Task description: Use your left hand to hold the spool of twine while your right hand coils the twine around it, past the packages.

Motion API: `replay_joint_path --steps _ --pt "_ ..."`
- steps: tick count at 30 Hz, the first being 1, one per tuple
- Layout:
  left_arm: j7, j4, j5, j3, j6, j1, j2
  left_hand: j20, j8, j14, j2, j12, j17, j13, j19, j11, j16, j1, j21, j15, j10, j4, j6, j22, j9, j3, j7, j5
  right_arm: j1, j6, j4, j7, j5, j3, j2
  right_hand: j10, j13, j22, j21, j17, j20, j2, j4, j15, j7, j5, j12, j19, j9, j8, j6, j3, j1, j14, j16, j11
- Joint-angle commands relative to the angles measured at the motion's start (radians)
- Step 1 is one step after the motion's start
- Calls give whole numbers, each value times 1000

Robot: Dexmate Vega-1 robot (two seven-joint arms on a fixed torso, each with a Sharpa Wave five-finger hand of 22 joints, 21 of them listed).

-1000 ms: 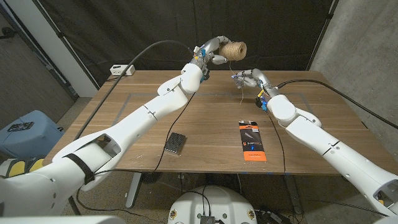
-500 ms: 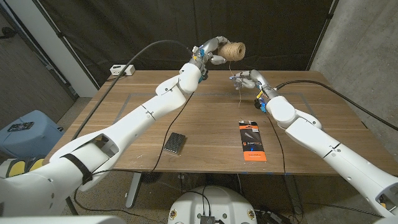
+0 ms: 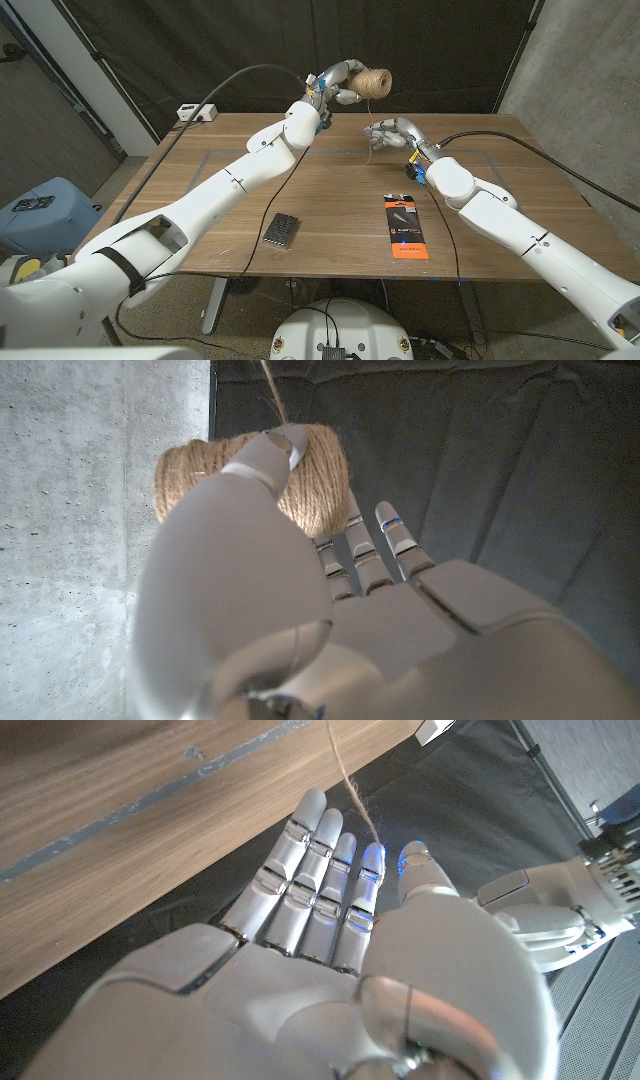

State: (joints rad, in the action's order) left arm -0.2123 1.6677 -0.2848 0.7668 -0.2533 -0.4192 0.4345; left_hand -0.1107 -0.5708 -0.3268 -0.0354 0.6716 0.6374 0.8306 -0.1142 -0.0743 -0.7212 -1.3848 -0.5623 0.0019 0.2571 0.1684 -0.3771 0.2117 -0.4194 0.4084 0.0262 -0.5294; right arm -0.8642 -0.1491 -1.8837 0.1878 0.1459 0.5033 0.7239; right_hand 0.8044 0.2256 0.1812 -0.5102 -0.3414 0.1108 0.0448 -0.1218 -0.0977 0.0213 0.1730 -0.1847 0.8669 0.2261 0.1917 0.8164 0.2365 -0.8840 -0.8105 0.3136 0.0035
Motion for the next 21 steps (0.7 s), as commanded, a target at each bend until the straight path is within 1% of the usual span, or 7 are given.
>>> replay_joint_path --steps 1,5,9,14,16,18,21 --pt "5 17 4 -7 -4 -10 10 0 -8 3 -48 4 2 28 10 80 -6 41 -7 4 74 -8 -104 5 -17 9 -99 -9 -10 2 -22 -64 26 7 37 -34 2 -1 10 -5 18 -10 2 -45 -13 0 3 -18 3 -7 -36 -17 24 33 -11 20" --pt "4 26 3 -9 -15 -15 12 0 -6 2 -49 5 1 28 10 80 -6 42 -7 3 76 -9 -102 5 -18 9 -97 -9 -8 0 -27 -90 36 10 50 -73 1 -2 19 -8 3 -21 5 -23 -33 2 5 -32 2 -14 -95 -34 44 60 -17 42" --pt "6 31 2 -10 -15 -17 18 0 -5 2 -48 5 1 29 10 78 -5 43 -8 3 77 -9 -102 5 -18 10 -95 -10 -7 8 -21 -113 48 13 56 -109 0 -3 30 -8 -17 -37 6 -2 -50 2 6 -50 1 -11 -127 -51 63 87 -24 58" --pt "2 37 -6 -11 -31 -19 18 0 -4 3 -49 5 1 29 11 76 -6 42 -9 3 75 -9 -102 5 -19 10 -96 -11 -1 15 -12 -129 51 17 61 -137 -1 -3 39 -8 -28 -45 6 18 -62 5 6 -64 0 -11 -161 -62 73 110 -30 61" --pt "5 35 -2 -11 -19 -17 22 0 -4 2 -49 5 1 29 11 77 -6 43 -9 2 75 -9 -102 5 -19 10 -96 -11 2 13 -9 -134 55 16 63 -149 -1 -3 46 -8 -35 -48 9 30 -69 6 5 -74 -1 -10 -176 -69 85 121 -33 71" --pt "1 37 -7 -11 -35 -17 18 1 -4 3 -49 5 1 30 11 77 -7 42 -9 3 75 -8 -103 5 -20 10 -96 -11 5 11 -3 -137 60 13 64 -165 -2 -4 53 -7 -46 -50 9 37 -76 8 6 -88 -2 -9 -185 -73 88 136 -38 78" --pt "1 24 -3 -12 -15 -12 18 0 -3 3 -50 5 0 31 11 77 -6 42 -10 2 74 -8 -103 5 -20 11 -97 -12 5 9 0 -130 55 7 70 -179 -3 -4 59 -6 -53 -53 9 46 -80 9 6 -95 -3 -9 -199 -78 94 151 -43 83"
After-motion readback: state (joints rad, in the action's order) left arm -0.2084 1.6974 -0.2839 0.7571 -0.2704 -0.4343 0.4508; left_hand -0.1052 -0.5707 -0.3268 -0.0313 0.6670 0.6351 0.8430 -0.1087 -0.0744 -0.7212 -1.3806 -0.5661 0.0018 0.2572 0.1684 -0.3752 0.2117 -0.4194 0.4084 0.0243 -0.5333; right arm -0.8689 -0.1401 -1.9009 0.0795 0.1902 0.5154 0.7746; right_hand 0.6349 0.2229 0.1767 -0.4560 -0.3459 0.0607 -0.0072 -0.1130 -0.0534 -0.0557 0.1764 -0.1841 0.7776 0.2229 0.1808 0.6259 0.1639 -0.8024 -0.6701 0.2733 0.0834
